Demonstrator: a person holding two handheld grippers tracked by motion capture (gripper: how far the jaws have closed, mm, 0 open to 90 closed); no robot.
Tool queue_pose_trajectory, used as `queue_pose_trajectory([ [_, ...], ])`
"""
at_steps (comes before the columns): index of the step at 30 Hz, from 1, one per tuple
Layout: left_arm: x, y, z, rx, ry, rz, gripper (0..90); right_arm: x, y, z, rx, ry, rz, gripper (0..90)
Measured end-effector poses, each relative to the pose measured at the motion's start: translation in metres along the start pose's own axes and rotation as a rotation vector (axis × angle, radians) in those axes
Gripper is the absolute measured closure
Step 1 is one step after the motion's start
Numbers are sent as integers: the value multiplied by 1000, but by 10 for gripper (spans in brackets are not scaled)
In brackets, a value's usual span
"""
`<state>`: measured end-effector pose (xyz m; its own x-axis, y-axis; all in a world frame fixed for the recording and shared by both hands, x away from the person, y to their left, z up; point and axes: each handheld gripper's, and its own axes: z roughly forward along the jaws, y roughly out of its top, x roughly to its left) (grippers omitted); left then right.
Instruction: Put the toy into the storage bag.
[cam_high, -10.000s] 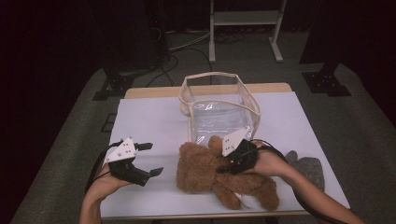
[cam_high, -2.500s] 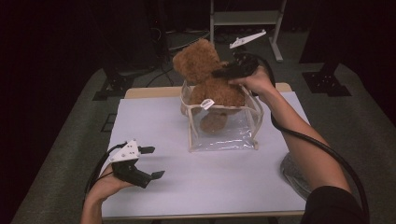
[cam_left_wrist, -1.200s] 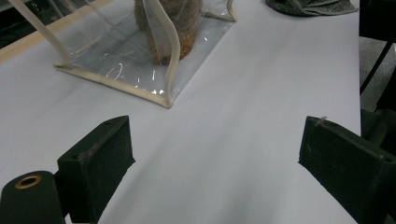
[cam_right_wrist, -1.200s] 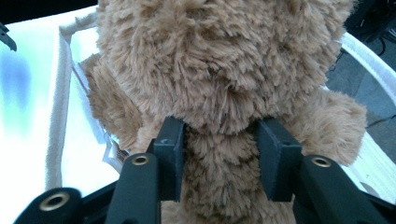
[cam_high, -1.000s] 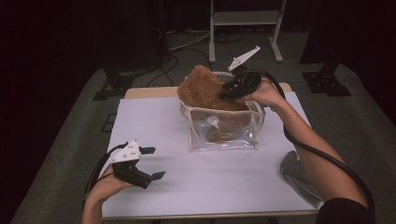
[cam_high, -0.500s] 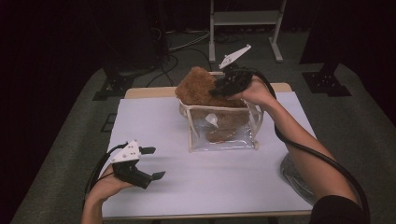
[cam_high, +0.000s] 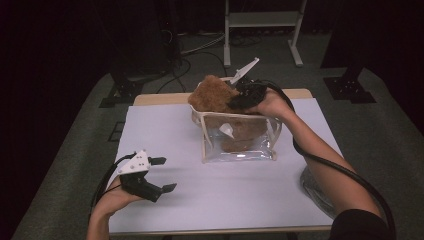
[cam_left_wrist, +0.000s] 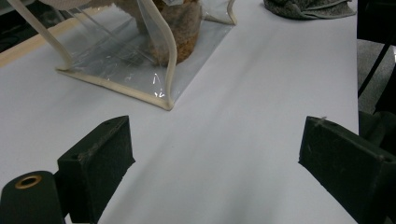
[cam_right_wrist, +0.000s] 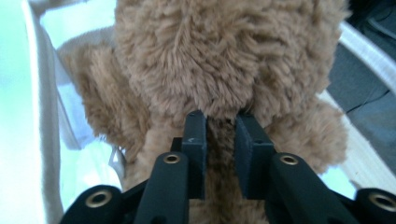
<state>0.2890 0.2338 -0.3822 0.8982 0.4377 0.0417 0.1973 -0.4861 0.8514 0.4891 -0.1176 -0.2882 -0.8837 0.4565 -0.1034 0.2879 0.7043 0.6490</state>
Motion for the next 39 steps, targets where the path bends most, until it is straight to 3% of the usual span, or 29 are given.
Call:
queue_pose_trajectory([
  [3,-1,1,1,0,-3,2,86,1,-6,3,40,12,-5,775],
  [11,-2,1,0,-3,0,2,86,3,-14,6,25,29,10,775],
  [16,-2,2,1,-9,-3,2,86,0,-8,-6,-41,41,50,703],
  [25,-2,4,-1,-9,-2,13,86,-1,-1,-33,-123,54,61,618],
  [39,0,2,-2,-21,0,8,86,-3,-16,-60,-152,52,88,544],
])
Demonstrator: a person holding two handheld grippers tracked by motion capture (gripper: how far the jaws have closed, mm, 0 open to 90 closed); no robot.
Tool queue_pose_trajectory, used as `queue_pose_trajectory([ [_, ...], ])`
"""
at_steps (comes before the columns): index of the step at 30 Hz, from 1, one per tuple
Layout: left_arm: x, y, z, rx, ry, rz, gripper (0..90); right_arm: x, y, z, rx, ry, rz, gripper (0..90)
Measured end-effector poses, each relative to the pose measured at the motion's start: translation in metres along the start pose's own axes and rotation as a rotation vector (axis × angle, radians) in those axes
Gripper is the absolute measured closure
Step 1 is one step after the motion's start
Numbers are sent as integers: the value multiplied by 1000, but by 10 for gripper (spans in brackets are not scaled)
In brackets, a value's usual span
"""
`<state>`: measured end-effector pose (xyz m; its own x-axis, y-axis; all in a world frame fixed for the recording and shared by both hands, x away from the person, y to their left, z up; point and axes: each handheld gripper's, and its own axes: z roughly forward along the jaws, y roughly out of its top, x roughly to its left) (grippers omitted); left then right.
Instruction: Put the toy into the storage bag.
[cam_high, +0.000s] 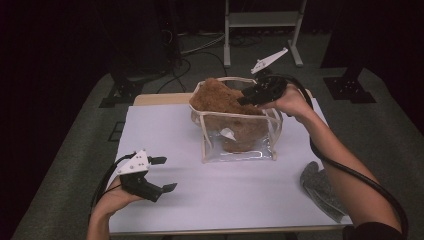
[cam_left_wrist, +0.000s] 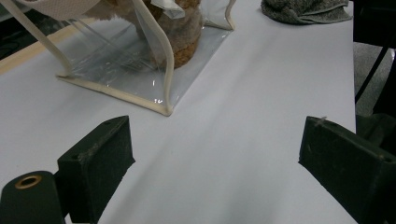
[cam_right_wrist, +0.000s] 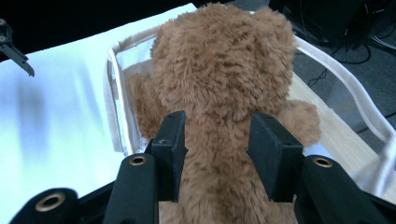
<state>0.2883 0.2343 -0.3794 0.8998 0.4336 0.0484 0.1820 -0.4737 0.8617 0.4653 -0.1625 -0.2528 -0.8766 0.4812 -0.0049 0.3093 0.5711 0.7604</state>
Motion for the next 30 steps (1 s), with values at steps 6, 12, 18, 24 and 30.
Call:
queue_pose_trajectory([
  [6,0,0,1,-1,-1,1,86,-2,-10,-16,-24,-10,30,508],
  [12,1,-1,2,1,-3,-3,86,-5,-23,-34,-48,-21,54,468],
  [18,0,0,2,-1,-5,-2,86,-6,-36,-52,-78,-35,73,439],
  [24,0,0,3,-2,-2,-2,86,-4,-48,-69,-97,-49,82,410],
  [30,1,0,3,1,-6,-2,86,-3,-63,-84,-110,-64,99,381],
])
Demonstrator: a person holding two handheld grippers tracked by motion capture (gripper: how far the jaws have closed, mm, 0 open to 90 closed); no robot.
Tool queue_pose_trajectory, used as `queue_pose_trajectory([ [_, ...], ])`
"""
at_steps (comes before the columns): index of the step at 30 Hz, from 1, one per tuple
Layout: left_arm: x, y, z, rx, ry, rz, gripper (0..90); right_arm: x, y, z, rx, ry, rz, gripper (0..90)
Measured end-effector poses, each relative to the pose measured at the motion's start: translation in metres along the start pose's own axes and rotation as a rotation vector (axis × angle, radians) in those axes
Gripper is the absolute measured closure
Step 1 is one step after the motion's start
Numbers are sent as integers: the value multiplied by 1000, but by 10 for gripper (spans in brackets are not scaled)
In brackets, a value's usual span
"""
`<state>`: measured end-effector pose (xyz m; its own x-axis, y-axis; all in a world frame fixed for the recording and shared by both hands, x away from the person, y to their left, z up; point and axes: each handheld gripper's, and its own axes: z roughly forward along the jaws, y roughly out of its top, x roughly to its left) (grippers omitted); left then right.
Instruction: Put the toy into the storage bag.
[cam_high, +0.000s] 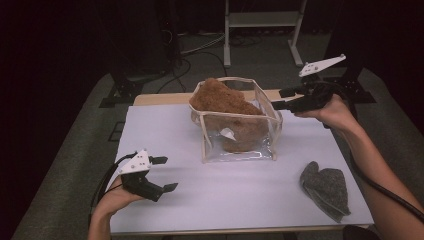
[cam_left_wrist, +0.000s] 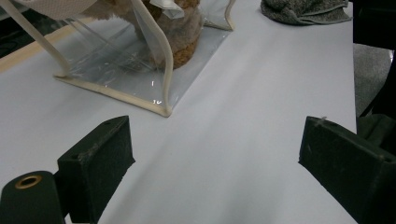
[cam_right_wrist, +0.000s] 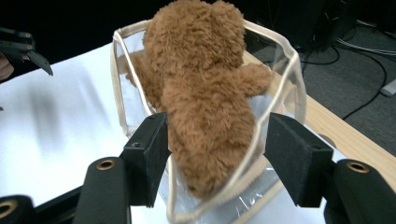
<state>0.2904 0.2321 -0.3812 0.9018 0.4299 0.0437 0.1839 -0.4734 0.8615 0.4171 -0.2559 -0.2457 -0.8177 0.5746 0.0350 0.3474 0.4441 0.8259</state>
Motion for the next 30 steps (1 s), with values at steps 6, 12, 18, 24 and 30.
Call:
queue_pose_trajectory([
  [6,0,0,1,-4,-1,-6,86,-2,-12,-12,-9,-13,25,359],
  [12,0,0,0,-7,-1,-7,86,-5,-25,-19,-13,-26,41,348],
  [18,0,0,-1,-10,0,-5,86,-5,-35,-25,-16,-36,57,343],
  [24,0,1,-1,-7,1,-3,86,-5,-49,-32,-22,-39,75,338],
  [30,-1,0,0,-4,2,-7,86,-6,-69,-35,-16,-38,99,332],
])
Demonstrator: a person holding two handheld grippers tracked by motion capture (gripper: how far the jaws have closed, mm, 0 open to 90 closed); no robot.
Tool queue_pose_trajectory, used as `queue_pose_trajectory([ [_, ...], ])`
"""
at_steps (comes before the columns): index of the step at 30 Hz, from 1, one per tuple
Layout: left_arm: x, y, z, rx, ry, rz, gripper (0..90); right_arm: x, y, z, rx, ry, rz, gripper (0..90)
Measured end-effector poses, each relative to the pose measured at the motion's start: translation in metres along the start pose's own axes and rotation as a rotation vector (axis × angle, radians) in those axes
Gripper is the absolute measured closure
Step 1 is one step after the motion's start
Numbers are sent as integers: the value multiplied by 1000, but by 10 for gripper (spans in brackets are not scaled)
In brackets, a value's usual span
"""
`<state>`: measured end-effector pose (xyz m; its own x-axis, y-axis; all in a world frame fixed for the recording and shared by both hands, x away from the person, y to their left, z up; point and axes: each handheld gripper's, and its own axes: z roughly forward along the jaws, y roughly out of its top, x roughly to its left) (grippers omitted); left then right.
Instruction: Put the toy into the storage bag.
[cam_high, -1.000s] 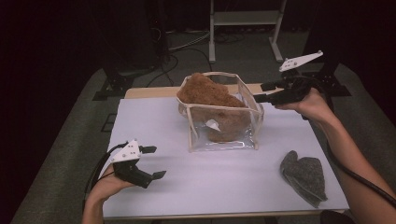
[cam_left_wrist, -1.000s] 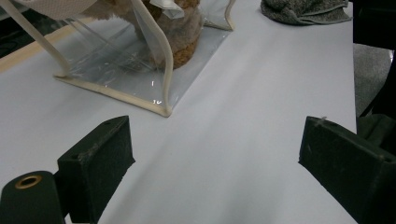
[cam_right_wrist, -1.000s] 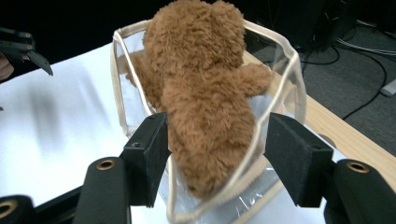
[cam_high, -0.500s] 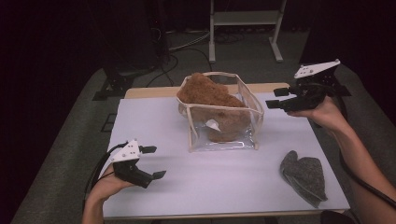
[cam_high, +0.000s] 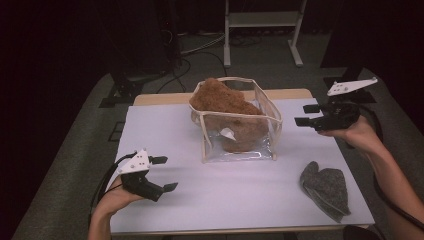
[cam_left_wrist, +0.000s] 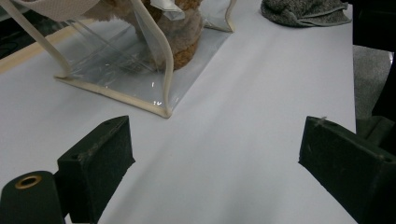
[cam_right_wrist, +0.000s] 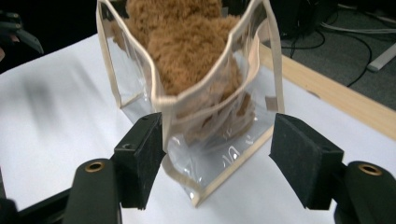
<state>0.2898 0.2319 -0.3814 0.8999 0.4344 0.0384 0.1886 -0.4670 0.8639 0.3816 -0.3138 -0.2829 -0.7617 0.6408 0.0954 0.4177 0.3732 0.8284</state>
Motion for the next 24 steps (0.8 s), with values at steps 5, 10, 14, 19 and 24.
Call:
queue_pose_trajectory([
  [5,-2,-2,0,7,0,-3,86,-1,-18,2,16,5,23,328],
  [10,-4,-2,-4,2,10,-4,86,-2,-34,5,26,15,48,327],
  [14,-5,-2,-5,2,15,-4,86,-3,-47,7,37,18,62,325],
  [19,-5,-3,-6,2,17,-4,86,-5,-63,8,51,18,85,323],
  [24,-5,-2,-5,7,16,-3,86,-8,-75,6,58,14,104,321],
])
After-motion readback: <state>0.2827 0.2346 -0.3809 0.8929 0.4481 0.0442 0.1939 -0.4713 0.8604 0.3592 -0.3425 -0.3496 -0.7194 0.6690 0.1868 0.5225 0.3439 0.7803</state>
